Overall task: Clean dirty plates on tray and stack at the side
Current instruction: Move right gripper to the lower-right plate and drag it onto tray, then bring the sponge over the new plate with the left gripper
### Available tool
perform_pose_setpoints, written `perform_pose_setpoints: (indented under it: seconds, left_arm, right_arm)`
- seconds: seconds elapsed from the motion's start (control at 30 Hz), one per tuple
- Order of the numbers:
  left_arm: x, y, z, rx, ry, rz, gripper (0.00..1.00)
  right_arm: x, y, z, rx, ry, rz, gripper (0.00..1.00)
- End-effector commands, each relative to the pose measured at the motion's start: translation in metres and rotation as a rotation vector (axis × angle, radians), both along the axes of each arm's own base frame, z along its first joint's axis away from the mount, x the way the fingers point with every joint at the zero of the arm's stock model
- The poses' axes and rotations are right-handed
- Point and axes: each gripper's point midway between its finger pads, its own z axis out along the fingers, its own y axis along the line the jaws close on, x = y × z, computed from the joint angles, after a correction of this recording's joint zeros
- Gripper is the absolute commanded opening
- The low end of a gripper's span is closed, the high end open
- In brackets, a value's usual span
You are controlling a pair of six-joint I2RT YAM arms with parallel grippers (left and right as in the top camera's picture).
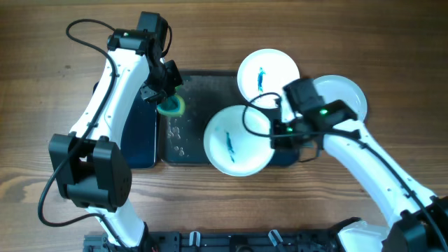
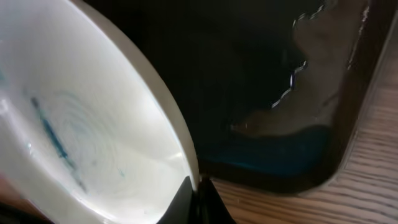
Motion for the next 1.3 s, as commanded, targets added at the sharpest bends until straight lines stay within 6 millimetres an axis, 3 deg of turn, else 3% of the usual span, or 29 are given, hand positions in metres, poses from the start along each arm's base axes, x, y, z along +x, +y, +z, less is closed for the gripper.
perform_pose_setpoints:
  seconds: [0.0, 0.17, 0.33, 0.47, 0.67, 0.8, 1.0, 1.07, 1.13, 1.27]
  left_arm:
    - [0.004, 0.0, 0.005, 0.011, -0.024, -0.022, 0.04]
    - [0.004, 0.0, 0.005, 0.011, -0.028, -0.022, 0.04]
    - [0.006, 0.0, 0.005, 0.01, -0.034, -0.021, 0.04]
    - [0.006, -0.001, 0.005, 0.009, -0.036, -0.022, 0.04]
    - [0.009, -0.001, 0.006, 0.008, -0.045, -0.022, 0.04]
    - [0.009, -0.001, 0.006, 0.008, -0.045, -0.022, 0.04]
    - [0.008, -0.001, 0.006, 0.008, -0.044, -0.022, 0.04]
    - [0.006, -0.001, 0.004, 0.009, -0.033, -0.023, 0.04]
    - [0.0, -0.001, -0.002, 0.008, -0.011, -0.024, 0.04]
    - [-0.016, -0.015, -0.025, -0.074, 0.054, -0.037, 0.04]
  right_arm:
    - [0.026, 0.019, -0.007, -0.066, -0.046, -0.189, 0.04]
    - [0.039, 0.054, -0.028, -0.017, -0.012, -0.153, 0.04]
    - [0.061, 0.075, -0.041, -0.01, 0.01, -0.141, 0.04]
    - [0.056, 0.087, -0.055, 0.034, 0.076, -0.116, 0.05]
    - [0.052, 0.093, -0.068, 0.042, 0.104, -0.05, 0.26]
    - [0.05, 0.095, -0.084, 0.041, 0.13, -0.028, 0.29]
    - [0.053, 0.1, -0.094, 0.07, 0.143, -0.021, 0.27]
    - [0.057, 0.102, -0.093, 0.078, 0.129, -0.021, 0.22]
    - [0.058, 0.103, -0.092, 0.083, 0.121, -0.02, 0.04]
    - [0.059, 0.104, -0.092, 0.085, 0.119, -0.022, 0.04]
